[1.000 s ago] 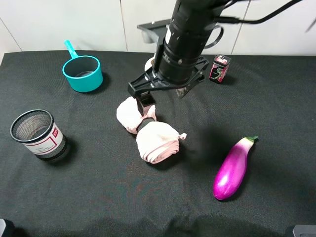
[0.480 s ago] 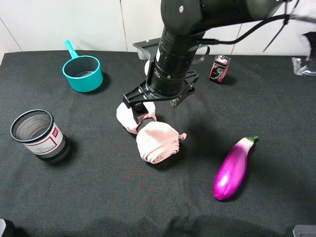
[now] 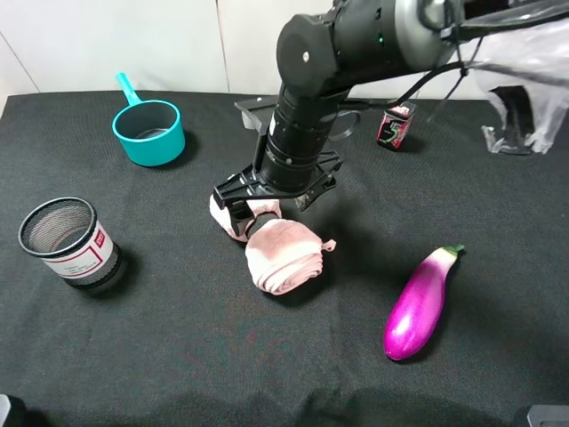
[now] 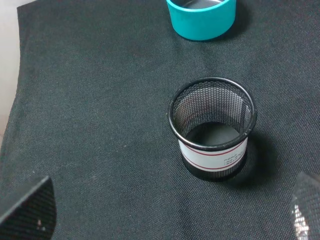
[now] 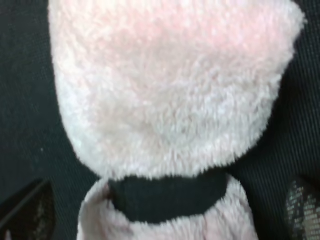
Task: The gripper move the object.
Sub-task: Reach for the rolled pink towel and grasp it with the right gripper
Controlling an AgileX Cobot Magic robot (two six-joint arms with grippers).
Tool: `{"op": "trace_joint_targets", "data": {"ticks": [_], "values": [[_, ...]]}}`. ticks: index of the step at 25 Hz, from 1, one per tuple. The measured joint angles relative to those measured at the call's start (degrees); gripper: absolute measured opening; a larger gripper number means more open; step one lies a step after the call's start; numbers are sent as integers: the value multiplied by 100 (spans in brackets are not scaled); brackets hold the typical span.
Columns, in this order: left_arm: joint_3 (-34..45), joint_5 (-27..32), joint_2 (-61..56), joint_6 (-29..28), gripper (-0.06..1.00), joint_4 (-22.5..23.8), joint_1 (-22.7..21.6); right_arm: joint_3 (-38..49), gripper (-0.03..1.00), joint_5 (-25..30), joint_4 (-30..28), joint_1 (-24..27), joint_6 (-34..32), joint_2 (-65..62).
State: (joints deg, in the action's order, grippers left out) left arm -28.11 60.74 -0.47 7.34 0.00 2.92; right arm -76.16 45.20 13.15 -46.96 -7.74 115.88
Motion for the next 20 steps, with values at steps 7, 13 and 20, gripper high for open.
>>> {"op": "trace_joint_targets", "data": {"ticks": [7, 13, 20], "values": [[0, 0, 0, 0, 99, 0, 0, 0, 69, -301, 100, 0, 0, 262], [0, 0, 0, 0, 99, 0, 0, 0, 69, -507, 139, 0, 0, 466], [0, 0, 0, 0, 99, 0, 0, 0, 69, -661, 146, 0, 0, 660]]}}
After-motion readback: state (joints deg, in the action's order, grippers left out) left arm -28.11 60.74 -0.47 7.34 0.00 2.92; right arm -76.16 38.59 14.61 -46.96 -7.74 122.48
